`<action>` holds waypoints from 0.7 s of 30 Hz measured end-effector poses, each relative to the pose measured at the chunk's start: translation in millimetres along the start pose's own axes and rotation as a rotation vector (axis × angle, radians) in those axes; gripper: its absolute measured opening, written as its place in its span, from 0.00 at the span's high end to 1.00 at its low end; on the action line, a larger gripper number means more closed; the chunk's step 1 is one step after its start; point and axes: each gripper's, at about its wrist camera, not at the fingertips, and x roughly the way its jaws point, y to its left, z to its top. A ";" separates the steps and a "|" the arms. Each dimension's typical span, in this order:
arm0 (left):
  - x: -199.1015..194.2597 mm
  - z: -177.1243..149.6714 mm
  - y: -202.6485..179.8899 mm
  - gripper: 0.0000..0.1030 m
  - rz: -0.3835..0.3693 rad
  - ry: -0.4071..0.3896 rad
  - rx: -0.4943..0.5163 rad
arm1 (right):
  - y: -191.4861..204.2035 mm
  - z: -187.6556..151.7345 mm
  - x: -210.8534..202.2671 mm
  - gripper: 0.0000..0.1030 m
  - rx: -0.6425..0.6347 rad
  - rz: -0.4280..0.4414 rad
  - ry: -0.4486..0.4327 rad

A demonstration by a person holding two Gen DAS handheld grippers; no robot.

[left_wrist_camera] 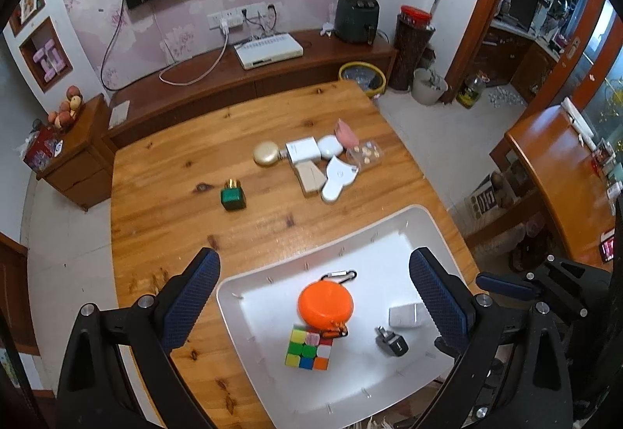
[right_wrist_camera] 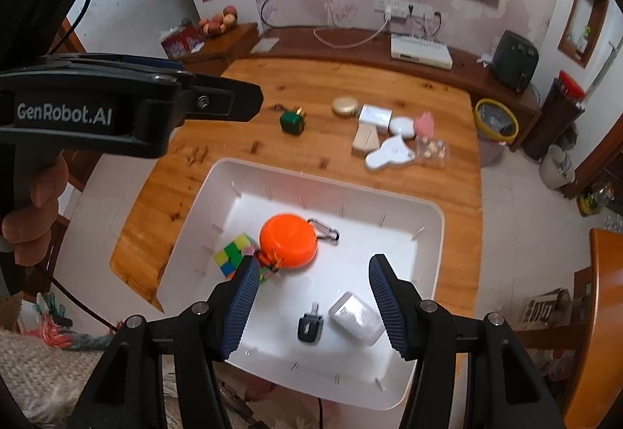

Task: Organize rigid objects
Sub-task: 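Grasp the beige pouch with the left tool while the right tool grasps the clear printed box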

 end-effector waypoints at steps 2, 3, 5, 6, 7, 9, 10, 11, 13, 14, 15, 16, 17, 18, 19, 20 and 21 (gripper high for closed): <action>-4.6 5.8 2.4 0.05 0.005 -0.015 -0.005 | -3.8 4.5 -5.6 0.43 0.003 -0.003 -0.017; -6.1 8.5 3.3 0.05 0.008 -0.020 -0.007 | -5.7 6.3 -7.4 0.43 0.004 -0.003 -0.023; -7.3 13.0 5.8 0.05 0.015 -0.026 -0.012 | -10.0 10.2 -10.3 0.43 0.004 -0.009 -0.035; -7.7 15.3 6.8 0.05 0.017 -0.029 -0.015 | -12.2 12.1 -11.0 0.43 0.005 -0.011 -0.039; -7.5 16.8 7.7 0.05 0.019 -0.031 -0.018 | -14.8 14.4 -11.6 0.43 0.006 -0.012 -0.042; -5.9 21.9 10.0 0.05 0.021 -0.031 -0.028 | -20.4 18.8 -11.8 0.42 0.013 -0.017 -0.047; -4.4 25.8 11.3 0.05 0.023 -0.029 -0.035 | -24.1 21.0 -11.1 0.42 0.017 -0.018 -0.049; -2.6 27.9 12.0 0.05 0.024 -0.027 -0.039 | -27.5 23.3 -10.4 0.42 0.021 -0.021 -0.051; 1.2 33.7 12.9 0.05 0.024 -0.024 -0.046 | -35.9 29.0 -8.9 0.42 0.029 -0.032 -0.055; 4.6 37.1 12.9 0.05 0.027 -0.021 -0.048 | -41.7 32.4 -7.2 0.42 0.035 -0.039 -0.056; 7.1 39.5 12.2 0.05 0.029 -0.020 -0.048 | -46.3 34.6 -5.4 0.42 0.040 -0.044 -0.056; 10.7 41.8 11.6 0.05 0.031 -0.018 -0.048 | -52.5 37.8 -3.3 0.42 0.048 -0.051 -0.056; 15.4 44.4 10.8 0.05 0.034 -0.013 -0.048 | -59.2 40.9 -1.2 0.42 0.056 -0.059 -0.056; 20.7 46.9 10.6 0.05 0.037 -0.007 -0.049 | -67.6 45.0 1.9 0.38 0.067 -0.070 -0.056; 26.7 49.3 10.4 0.05 0.040 0.002 -0.052 | -76.2 48.8 5.2 0.35 0.080 -0.081 -0.058; 34.6 52.1 10.3 0.05 0.042 0.015 -0.057 | -83.2 50.8 7.9 0.29 0.091 -0.091 -0.062; 43.5 54.7 10.4 0.05 0.044 0.028 -0.064 | -91.2 54.1 10.6 0.27 0.105 -0.104 -0.066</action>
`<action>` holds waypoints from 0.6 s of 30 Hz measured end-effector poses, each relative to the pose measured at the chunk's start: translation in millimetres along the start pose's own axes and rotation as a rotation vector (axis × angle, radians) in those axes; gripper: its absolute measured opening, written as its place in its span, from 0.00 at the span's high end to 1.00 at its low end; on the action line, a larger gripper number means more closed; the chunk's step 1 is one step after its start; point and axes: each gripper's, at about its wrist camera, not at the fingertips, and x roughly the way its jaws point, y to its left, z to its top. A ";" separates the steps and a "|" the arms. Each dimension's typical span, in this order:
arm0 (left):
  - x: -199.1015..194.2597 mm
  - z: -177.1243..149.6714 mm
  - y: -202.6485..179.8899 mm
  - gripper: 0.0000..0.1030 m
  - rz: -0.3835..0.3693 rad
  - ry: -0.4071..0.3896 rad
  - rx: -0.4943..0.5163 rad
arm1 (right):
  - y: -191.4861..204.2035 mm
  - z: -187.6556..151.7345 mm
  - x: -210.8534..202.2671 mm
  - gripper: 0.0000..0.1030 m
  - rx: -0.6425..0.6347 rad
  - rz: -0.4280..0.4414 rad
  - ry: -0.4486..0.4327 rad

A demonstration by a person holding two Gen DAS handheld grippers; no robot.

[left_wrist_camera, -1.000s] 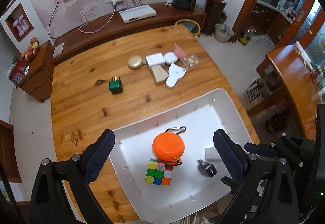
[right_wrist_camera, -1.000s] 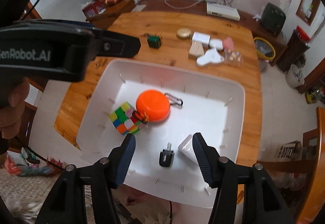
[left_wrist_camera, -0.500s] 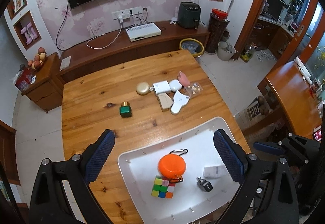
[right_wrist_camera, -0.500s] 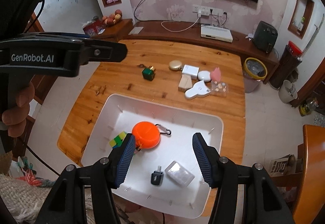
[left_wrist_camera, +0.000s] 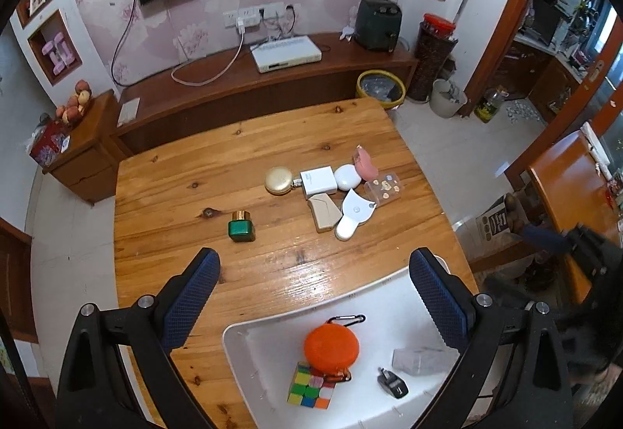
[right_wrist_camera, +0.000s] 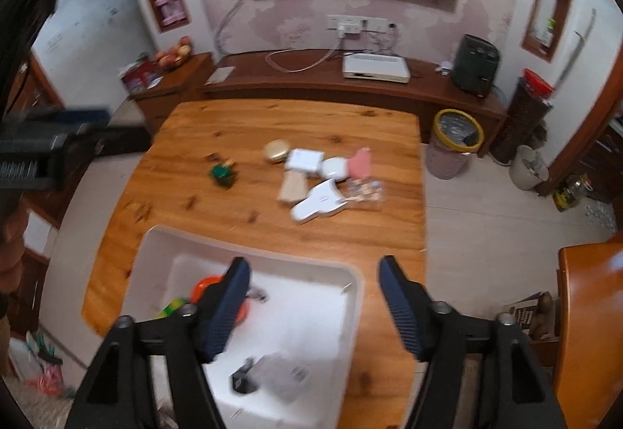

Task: Organize rigid objects
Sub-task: 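Grasp the beige pouch with the left tool while the right tool grasps the clear printed box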

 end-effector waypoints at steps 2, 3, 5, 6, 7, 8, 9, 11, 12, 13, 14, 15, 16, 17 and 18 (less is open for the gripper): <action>18.1 3.6 0.3 0.05 0.008 0.034 -0.024 | -15.6 8.6 10.7 0.27 0.022 -0.006 -0.001; 26.2 5.1 0.4 0.05 0.008 0.048 -0.033 | -22.9 13.5 17.4 0.27 0.031 -0.003 0.006; 46.4 7.7 0.4 0.05 0.014 0.085 -0.054 | -38.6 23.8 32.6 0.27 0.049 -0.008 0.018; 56.4 9.4 -0.1 0.05 0.018 0.104 -0.061 | -44.1 27.9 38.9 0.27 0.055 -0.010 0.024; 64.7 10.7 -0.7 0.05 0.019 0.120 -0.067 | -50.5 32.7 47.5 0.27 0.061 -0.011 0.033; 77.0 12.7 -0.9 0.05 0.028 0.143 -0.077 | -56.0 36.8 56.0 0.27 0.067 -0.009 0.041; 86.2 14.0 -1.1 0.05 0.034 0.157 -0.084 | -61.1 40.9 64.0 0.27 0.073 -0.006 0.047; 106.2 17.8 -2.8 0.05 0.048 0.183 -0.095 | -70.5 49.4 82.7 0.27 0.083 -0.001 0.066; 117.0 19.7 -3.8 0.05 0.064 0.193 -0.100 | -76.0 54.0 94.6 0.27 0.090 0.002 0.078; 126.6 20.7 -4.8 0.05 0.076 0.203 -0.103 | -80.3 57.5 103.8 0.27 0.100 0.000 0.090; 138.4 22.1 -5.8 0.05 0.087 0.216 -0.107 | -85.6 61.7 115.4 0.27 0.116 -0.003 0.106; 150.2 23.2 -6.5 0.05 0.098 0.231 -0.111 | -91.2 65.5 126.3 0.27 0.134 -0.001 0.122; 160.7 23.5 -6.8 0.05 0.106 0.243 -0.115 | -96.7 69.4 137.5 0.27 0.155 0.013 0.139; 171.9 24.0 -7.2 0.05 0.110 0.258 -0.119 | -101.5 72.8 148.4 0.27 0.174 0.027 0.155; 183.3 24.4 -7.2 0.05 0.116 0.272 -0.126 | -104.9 75.7 158.7 0.27 0.191 0.036 0.171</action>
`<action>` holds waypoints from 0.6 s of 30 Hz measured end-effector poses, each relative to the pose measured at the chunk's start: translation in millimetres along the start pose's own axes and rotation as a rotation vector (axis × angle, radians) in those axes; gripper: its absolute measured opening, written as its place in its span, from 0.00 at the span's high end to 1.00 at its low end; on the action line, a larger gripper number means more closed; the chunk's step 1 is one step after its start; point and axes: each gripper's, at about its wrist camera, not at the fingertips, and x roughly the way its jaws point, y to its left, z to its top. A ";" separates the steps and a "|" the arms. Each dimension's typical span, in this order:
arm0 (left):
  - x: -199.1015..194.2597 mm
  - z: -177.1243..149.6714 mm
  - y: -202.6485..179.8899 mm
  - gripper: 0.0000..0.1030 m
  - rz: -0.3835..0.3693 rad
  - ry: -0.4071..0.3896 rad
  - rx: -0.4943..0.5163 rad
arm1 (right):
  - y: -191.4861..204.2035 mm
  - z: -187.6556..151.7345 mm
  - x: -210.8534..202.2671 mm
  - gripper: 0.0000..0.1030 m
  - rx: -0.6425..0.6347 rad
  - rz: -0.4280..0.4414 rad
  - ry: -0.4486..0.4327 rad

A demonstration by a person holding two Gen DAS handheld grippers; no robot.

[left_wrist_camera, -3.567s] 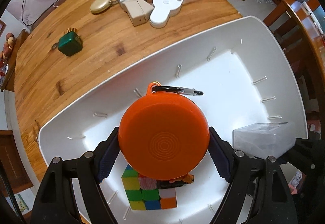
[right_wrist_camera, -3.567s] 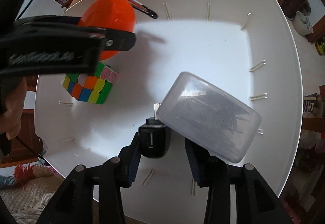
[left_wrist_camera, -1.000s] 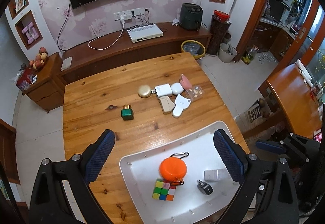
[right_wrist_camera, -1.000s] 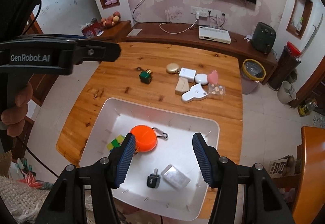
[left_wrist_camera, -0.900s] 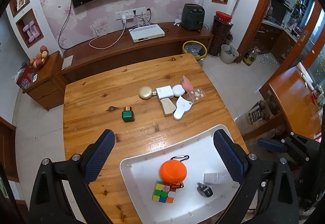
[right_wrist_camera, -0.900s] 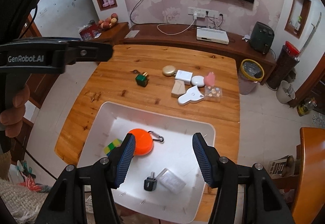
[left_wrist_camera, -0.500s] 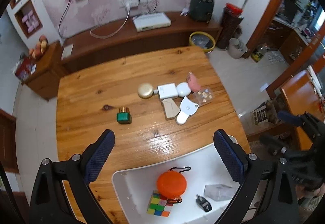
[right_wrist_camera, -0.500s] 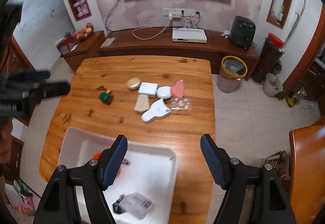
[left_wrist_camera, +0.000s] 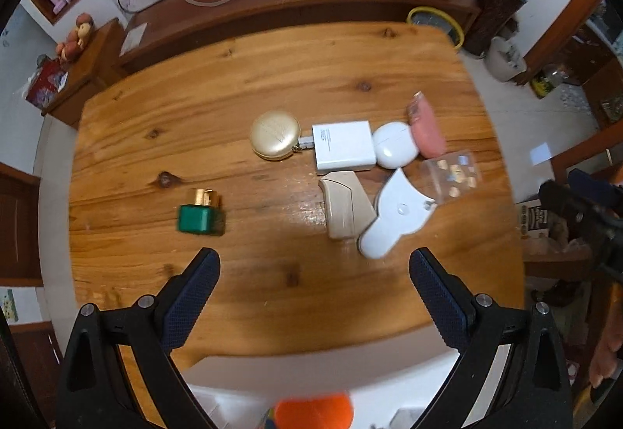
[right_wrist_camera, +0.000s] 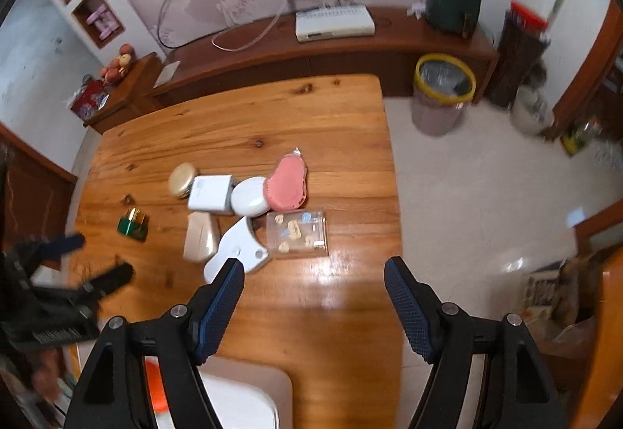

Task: Organize rigid objects
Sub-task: 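Grasp the beige pouch with the left tool while the right tool grasps the clear printed box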

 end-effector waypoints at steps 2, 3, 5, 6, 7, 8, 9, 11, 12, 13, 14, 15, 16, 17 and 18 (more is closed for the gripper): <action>17.3 6.2 -1.8 0.05 0.003 0.024 -0.016 | -3.7 9.8 21.6 0.27 0.025 0.014 0.038; 24.5 8.7 -2.1 0.05 0.004 0.033 -0.024 | -3.5 13.4 31.3 0.27 0.030 0.016 0.055; 36.2 13.1 -2.6 0.05 0.015 0.048 -0.034 | -0.1 19.4 50.2 0.27 0.025 0.015 0.084; 42.1 14.4 -2.1 0.05 0.023 0.059 -0.037 | 1.5 22.0 59.3 0.27 0.021 0.009 0.101; 46.4 14.8 -1.2 0.05 0.028 0.067 -0.042 | 3.5 23.8 67.9 0.27 0.015 0.004 0.116; 48.8 14.8 -0.8 0.05 0.028 0.072 -0.043 | 6.0 25.3 75.2 0.27 0.009 0.000 0.128; 50.2 15.0 -0.5 0.05 0.028 0.075 -0.044 | 8.1 27.0 82.2 0.27 0.003 0.000 0.140; 52.9 14.4 -1.0 0.05 0.030 0.078 -0.043 | 12.7 28.9 95.3 0.27 -0.009 -0.004 0.167; 53.7 13.9 -0.8 0.05 0.029 0.078 -0.044 | 14.1 29.6 99.0 0.27 -0.013 -0.009 0.175; 54.8 13.5 -0.6 0.05 0.027 0.080 -0.047 | 16.5 29.6 104.3 0.27 -0.020 -0.021 0.187; 56.6 13.9 -0.8 0.05 0.026 0.083 -0.050 | 19.1 29.7 107.4 0.27 -0.026 -0.025 0.194; 57.7 13.6 -0.4 0.05 0.025 0.087 -0.055 | 20.6 29.5 110.9 0.27 -0.032 -0.030 0.202; 58.2 13.6 -0.8 0.05 0.025 0.088 -0.057 | 22.1 29.1 114.1 0.27 -0.037 -0.034 0.210; 59.0 13.6 -0.9 0.05 0.023 0.088 -0.061 | 23.0 28.5 117.3 0.27 -0.043 -0.042 0.218; 59.4 13.6 -0.6 0.05 0.023 0.089 -0.065 | 23.4 28.0 120.2 0.27 -0.047 -0.057 0.225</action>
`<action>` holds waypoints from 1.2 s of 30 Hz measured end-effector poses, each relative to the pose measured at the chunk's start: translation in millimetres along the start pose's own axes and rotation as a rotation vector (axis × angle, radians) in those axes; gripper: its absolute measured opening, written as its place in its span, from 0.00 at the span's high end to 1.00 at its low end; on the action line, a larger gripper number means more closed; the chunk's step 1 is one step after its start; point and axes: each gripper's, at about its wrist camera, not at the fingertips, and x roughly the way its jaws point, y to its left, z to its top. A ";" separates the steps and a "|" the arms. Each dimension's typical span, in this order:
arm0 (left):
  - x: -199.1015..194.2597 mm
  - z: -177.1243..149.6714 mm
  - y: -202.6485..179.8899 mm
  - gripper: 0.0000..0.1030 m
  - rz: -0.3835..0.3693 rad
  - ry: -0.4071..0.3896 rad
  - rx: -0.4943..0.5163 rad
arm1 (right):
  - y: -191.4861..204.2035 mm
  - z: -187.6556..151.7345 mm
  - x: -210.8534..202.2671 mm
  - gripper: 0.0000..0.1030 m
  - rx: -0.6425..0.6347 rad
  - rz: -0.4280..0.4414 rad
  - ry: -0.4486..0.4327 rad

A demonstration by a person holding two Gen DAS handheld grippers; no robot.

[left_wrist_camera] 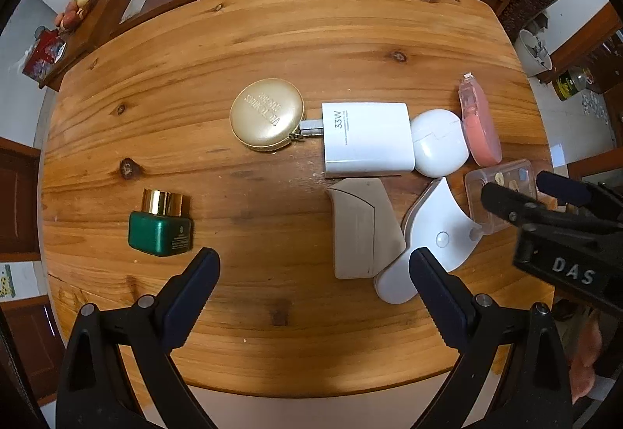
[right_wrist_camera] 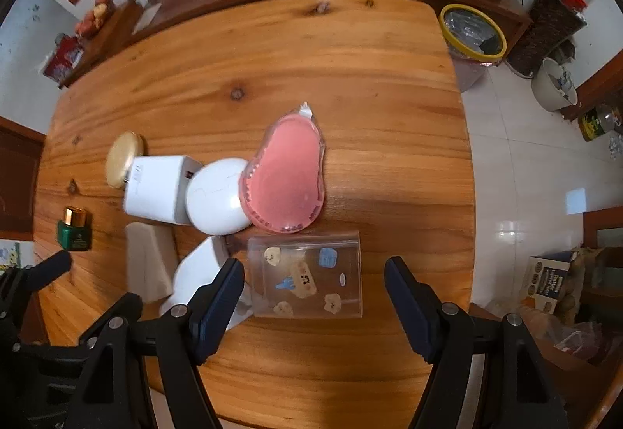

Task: Organize rigid objects
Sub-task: 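Grasp the beige pouch with the left tool while the right tool grasps the clear printed box, then carry the beige pouch and clear printed box over the white tray with both tools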

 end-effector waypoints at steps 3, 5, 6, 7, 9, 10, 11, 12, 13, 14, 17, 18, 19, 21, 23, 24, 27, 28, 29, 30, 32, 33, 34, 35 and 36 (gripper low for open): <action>1.4 2.2 -0.3 0.05 -0.003 0.001 -0.009 | -1.9 0.2 3.5 0.27 0.003 0.001 0.012; 3.4 4.8 -0.8 0.05 -0.005 0.004 -0.020 | -5.4 -0.2 4.5 0.27 0.010 -0.004 0.018; 4.4 6.1 -1.0 0.05 -0.005 0.005 -0.027 | -7.3 -0.3 5.6 0.30 0.015 -0.012 0.020; 5.4 7.5 -1.1 0.05 -0.005 0.005 -0.034 | -10.2 -0.6 6.7 0.32 0.019 -0.023 0.027; 7.5 11.3 -1.6 0.05 -0.007 0.004 -0.053 | -16.9 0.9 12.4 0.41 0.035 -0.023 0.048; 9.0 13.4 -1.3 0.05 -0.008 0.003 -0.065 | -22.0 -0.2 13.1 0.41 0.048 -0.006 0.054; 10.6 15.3 -0.5 0.05 -0.011 0.003 -0.079 | -24.2 -0.2 12.7 0.41 0.055 -0.002 0.053; 12.2 17.0 -0.1 0.05 -0.014 0.003 -0.094 | -25.7 -0.4 12.4 0.41 0.059 -0.007 0.053; 14.2 18.7 1.0 0.05 -0.018 0.004 -0.110 | -27.9 -1.1 12.4 0.41 0.063 -0.014 0.053; 16.6 20.1 2.5 0.05 -0.020 0.006 -0.129 | -30.6 -2.4 12.4 0.41 0.068 -0.012 0.052; 25.0 22.2 7.5 0.05 -0.031 0.022 -0.191 | -33.2 -5.0 12.5 0.41 0.069 -0.008 0.051; 28.6 22.9 9.1 0.05 -0.040 0.033 -0.208 | -34.2 -6.1 12.4 0.41 0.068 -0.007 0.051; 32.5 23.4 10.4 0.07 -0.047 0.047 -0.224 | -34.1 -6.1 12.9 0.41 0.068 -0.006 0.051; 38.0 23.6 10.9 0.10 -0.052 0.063 -0.242 | -34.5 -6.9 13.1 0.41 0.065 -0.007 0.051; 43.8 23.8 11.1 0.16 -0.054 0.080 -0.251 | -31.3 -7.9 12.9 0.41 0.062 -0.009 0.050; 46.8 23.9 11.6 0.17 -0.058 0.089 -0.255 | -29.3 -7.3 13.0 0.41 0.059 -0.010 0.051; 47.8 23.2 9.0 0.19 -0.034 0.083 -0.239 | -25.0 -9.5 12.3 0.41 0.050 -0.011 0.052; 47.9 22.7 8.1 0.21 -0.028 0.083 -0.233 | -24.2 -10.9 12.4 0.41 0.046 -0.010 0.051; 47.8 21.9 8.3 0.26 -0.019 0.082 -0.229 | -23.2 -12.0 12.5 0.41 0.042 -0.009 0.052; 47.2 20.9 9.3 0.28 -0.007 0.078 -0.227 | -22.5 -12.5 12.3 0.41 0.039 -0.008 0.051; 43.8 17.0 12.5 0.46 -0.002 0.063 -0.228 | -19.6 -14.3 12.6 0.41 0.027 -0.009 0.048; 39.7 13.8 15.7 0.47 0.015 0.053 -0.217 | -18.7 -14.7 12.5 0.41 0.023 -0.011 0.046; 39.8 13.2 16.3 0.47 0.043 0.058 -0.198 | -17.8 -15.6 12.4 0.41 0.021 -0.010 0.044; 39.6 12.3 18.5 0.47 0.059 0.052 -0.184 | -17.0 -16.4 12.4 0.41 0.021 -0.007 0.043; 39.7 11.0 20.9 0.47 0.069 0.048 -0.173 | -15.8 -17.0 12.3 0.41 0.020 -0.005 0.040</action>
